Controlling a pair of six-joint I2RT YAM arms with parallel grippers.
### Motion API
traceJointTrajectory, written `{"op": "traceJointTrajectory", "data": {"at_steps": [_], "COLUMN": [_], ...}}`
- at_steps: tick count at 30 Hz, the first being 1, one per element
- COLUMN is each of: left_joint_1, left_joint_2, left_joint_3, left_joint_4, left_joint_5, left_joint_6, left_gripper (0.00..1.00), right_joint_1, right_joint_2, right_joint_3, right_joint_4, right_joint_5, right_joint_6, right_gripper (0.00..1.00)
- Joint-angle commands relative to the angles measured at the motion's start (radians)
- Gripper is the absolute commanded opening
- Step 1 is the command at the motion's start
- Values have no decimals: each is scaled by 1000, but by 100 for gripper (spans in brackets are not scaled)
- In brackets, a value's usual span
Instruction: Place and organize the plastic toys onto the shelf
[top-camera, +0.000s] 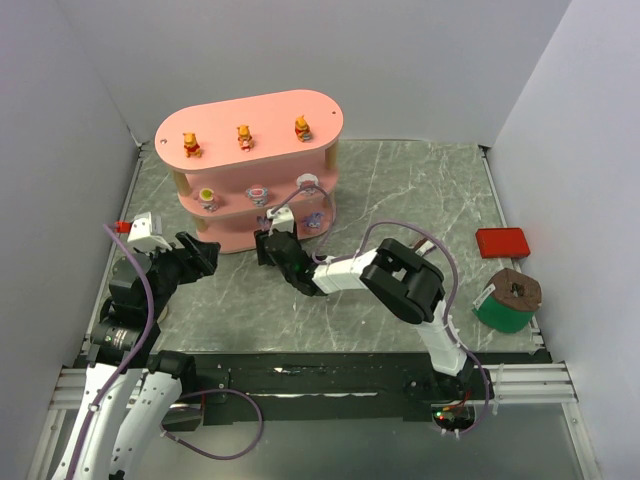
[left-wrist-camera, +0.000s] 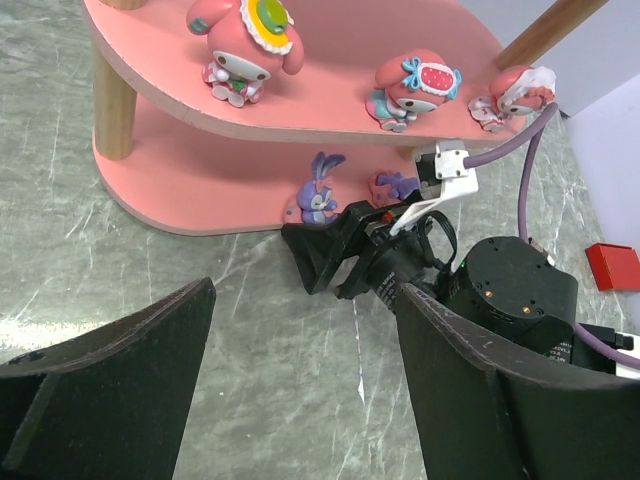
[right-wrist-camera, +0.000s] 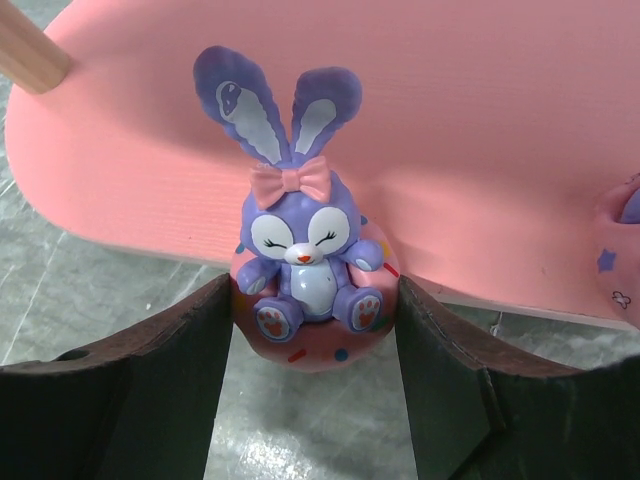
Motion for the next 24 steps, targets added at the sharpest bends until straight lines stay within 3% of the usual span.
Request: {"op": "traceJointTrajectory", "data": {"at_steps": [1, 17, 20, 21, 24], "left_joint_1": [3, 3, 3, 3, 3], "left_joint_2": [0, -2, 0, 0, 0], "left_joint_3": [2, 4, 4, 4, 4], "left_joint_4": [36, 36, 36, 36, 36], "left_joint_5": [16, 16, 16, 16, 14], "left_joint_6": [-3, -3, -3, -3, -3], "left_gripper": [79, 79, 79, 79, 79], "right_joint_1": [-9, -12, -11, -9, -3], "right_joint_2": [24, 78, 66, 59, 43], "right_joint_3": [72, 107, 83, 66, 34], "right_joint_4": [-17, -52, -22, -7, 32], "right_joint_5": [50, 159, 162, 168, 174], "right_joint_6": [29, 75, 66, 70, 61], "right_gripper": [2, 24, 39, 54, 67]}}
